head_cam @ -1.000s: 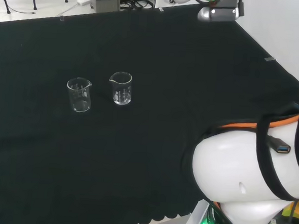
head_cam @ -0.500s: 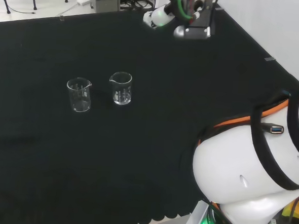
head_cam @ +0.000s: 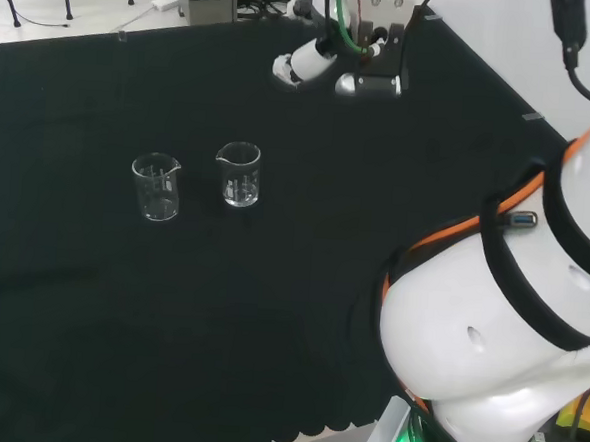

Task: Pick up the beaker on the right.

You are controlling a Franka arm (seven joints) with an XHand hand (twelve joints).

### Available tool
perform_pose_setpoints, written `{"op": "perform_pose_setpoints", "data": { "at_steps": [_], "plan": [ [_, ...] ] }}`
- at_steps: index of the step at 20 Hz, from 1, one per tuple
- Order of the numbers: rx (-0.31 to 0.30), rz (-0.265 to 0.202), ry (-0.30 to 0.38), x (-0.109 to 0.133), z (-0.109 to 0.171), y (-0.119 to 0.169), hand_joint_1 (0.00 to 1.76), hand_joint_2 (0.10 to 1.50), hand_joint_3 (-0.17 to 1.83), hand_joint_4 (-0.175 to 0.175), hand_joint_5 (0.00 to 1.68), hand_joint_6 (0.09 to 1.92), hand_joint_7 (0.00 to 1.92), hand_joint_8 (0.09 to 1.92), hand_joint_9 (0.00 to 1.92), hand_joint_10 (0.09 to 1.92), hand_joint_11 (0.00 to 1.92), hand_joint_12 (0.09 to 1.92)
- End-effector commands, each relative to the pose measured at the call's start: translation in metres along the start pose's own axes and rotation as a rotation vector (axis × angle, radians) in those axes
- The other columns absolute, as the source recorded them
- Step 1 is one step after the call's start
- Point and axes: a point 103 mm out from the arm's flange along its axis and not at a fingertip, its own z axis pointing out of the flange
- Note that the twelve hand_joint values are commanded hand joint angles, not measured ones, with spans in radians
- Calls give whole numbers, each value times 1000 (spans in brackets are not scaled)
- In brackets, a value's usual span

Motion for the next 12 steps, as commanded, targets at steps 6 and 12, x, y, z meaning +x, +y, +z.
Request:
{"op": "perform_pose_setpoints", "data": {
  "at_steps": [6, 12],
  "plan": [
    [99, -83, 118, -22, 61, 32, 775, 546, 684, 10, 278, 87, 226, 491, 308, 623, 0, 1103],
    [116, -132, 129, -21, 83, 39, 770, 518, 678, 5, 269, 87, 222, 490, 308, 623, 0, 1103]
  ]
}}
